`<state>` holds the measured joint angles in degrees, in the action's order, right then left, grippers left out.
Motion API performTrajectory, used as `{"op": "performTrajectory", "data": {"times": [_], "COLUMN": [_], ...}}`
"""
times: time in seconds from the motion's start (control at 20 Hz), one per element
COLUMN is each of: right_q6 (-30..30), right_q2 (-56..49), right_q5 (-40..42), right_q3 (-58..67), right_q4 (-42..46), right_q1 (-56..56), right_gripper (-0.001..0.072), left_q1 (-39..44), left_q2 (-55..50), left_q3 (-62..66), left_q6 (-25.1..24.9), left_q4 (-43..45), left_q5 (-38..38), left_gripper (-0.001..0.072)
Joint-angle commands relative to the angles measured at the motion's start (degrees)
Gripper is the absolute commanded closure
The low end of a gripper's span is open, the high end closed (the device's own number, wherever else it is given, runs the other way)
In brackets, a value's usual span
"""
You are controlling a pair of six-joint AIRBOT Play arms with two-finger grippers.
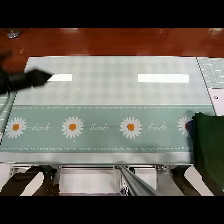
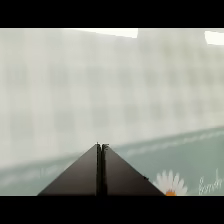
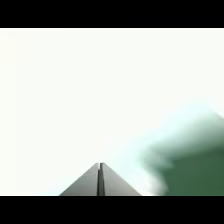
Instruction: Fold the shirts.
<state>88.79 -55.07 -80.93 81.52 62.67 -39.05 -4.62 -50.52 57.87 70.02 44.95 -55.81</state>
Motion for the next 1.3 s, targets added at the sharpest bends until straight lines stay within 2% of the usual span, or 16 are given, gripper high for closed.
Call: {"op": "performTrajectory", "data": {"times": [0.0,0.1,0.2,0.25,0.3,0.35,0.5,1.25], "right_q6": [-3.9,-3.5,7.0,13.2,18.3,20.2,20.0,20.2], "right_q2": [-8.1,-11.7,-15.1,-17.1,-19.7,-22.0,-25.8,-25.1], "right_q5": [8.3,10.1,14.8,15.8,15.9,15.4,12.9,12.5], "right_q3": [7.0,3.8,-3.2,-6.7,-9.9,-11.8,-12.4,-12.4], "right_q4": [-3.0,13.0,27.8,31.8,32.3,31.5,31.9,32.3], "right_q1": [27.0,44.3,55.6,57.6,57.6,56.7,54.2,53.8], "right_gripper": [0.0682,0.0682,0.0682,0.0682,0.0682,0.0682,0.0682,0.0682], "left_q1": [4.9,9.9,15.2,17.1,18.1,18.2,17.2,16.1], "left_q2": [-8.9,-11.7,-13.6,-14.3,-15.1,-15.9,-18.5,-18.8], "left_q3": [17.5,17.8,12.5,8.8,4.9,2.3,1.0,1.1], "left_q6": [0.7,2.2,9.7,13.1,16.6,19.0,19.2,19.0], "left_q4": [0.3,4.2,16.3,21.2,23.9,24.1,24.3,24.5], "left_q5": [-3.4,-2.9,-0.5,1.1,2.5,3.9,4.9,4.4], "left_gripper": [0.0687,0.0688,0.0687,0.0687,0.0687,0.0686,0.0685,0.0685]}}
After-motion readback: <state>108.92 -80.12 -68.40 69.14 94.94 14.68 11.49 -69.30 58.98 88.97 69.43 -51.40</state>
